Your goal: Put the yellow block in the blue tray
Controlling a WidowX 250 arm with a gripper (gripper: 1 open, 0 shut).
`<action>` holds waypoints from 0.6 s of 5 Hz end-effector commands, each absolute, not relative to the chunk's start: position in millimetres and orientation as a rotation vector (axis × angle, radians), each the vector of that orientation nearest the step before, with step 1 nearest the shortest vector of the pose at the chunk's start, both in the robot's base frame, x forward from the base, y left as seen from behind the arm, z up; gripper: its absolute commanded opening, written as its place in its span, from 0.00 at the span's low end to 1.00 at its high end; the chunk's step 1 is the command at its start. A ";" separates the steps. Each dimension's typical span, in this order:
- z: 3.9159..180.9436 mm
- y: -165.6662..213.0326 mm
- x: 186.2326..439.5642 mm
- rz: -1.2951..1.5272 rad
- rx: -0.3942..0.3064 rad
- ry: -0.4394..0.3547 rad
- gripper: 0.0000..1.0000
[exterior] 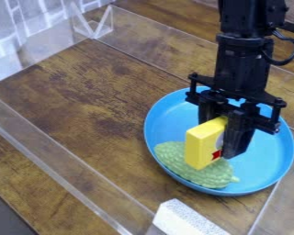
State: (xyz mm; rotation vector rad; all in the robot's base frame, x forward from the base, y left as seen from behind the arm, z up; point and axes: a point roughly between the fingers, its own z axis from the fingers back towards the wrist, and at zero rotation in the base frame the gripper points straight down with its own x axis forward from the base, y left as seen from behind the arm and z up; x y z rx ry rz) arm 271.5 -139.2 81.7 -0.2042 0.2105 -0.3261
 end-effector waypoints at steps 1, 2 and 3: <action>98.0 -137.6 283.7 -0.317 -0.218 0.153 0.00; 98.4 -136.8 283.6 -0.312 -0.219 0.157 0.00; 99.0 -136.3 283.5 -0.309 -0.220 0.162 0.00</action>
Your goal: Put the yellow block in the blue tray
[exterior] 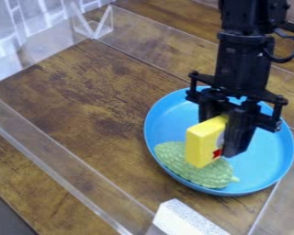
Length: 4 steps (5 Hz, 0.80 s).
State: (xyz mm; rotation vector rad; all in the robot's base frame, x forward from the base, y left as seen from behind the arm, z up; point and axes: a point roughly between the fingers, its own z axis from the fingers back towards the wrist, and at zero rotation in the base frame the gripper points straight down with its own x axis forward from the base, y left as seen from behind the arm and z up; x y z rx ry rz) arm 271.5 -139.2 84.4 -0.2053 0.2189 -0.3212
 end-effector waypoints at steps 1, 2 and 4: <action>99.4 -135.9 283.4 -0.306 -0.222 0.167 0.00; 100.0 -135.3 283.4 -0.302 -0.224 0.172 0.00; 99.8 -134.8 283.0 -0.293 -0.230 0.188 0.00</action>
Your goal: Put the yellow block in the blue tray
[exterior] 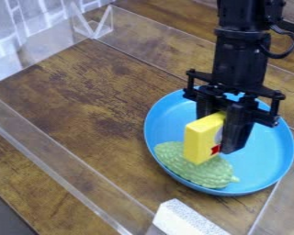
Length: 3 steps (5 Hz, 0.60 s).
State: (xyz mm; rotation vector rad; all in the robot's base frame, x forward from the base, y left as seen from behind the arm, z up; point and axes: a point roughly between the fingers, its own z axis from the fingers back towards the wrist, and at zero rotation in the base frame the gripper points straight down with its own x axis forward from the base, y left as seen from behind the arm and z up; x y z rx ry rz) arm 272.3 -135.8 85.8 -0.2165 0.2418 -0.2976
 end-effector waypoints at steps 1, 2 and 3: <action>99.9 -134.4 282.5 -0.291 -0.232 0.196 0.00; 100.1 -133.9 282.1 -0.289 -0.234 0.204 0.00; 100.2 -133.4 281.7 -0.287 -0.236 0.212 0.00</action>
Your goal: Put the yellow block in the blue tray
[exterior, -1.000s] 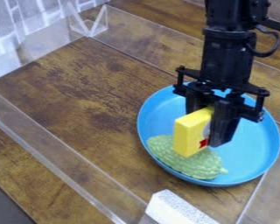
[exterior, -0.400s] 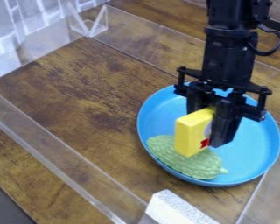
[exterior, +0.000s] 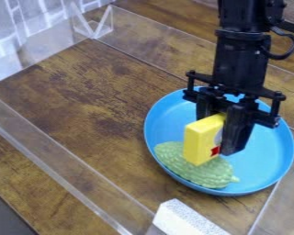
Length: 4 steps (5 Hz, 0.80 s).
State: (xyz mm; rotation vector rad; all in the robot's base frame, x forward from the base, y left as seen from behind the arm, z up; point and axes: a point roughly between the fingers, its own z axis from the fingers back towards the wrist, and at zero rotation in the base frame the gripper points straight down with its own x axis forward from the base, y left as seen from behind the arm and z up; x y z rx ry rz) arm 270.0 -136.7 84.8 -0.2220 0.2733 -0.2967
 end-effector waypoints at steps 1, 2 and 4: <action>101.0 -132.6 281.2 -0.285 -0.237 0.220 0.00; 100.5 -132.2 281.5 -0.281 -0.238 0.228 0.00; 100.0 -131.4 281.6 -0.274 -0.240 0.245 0.00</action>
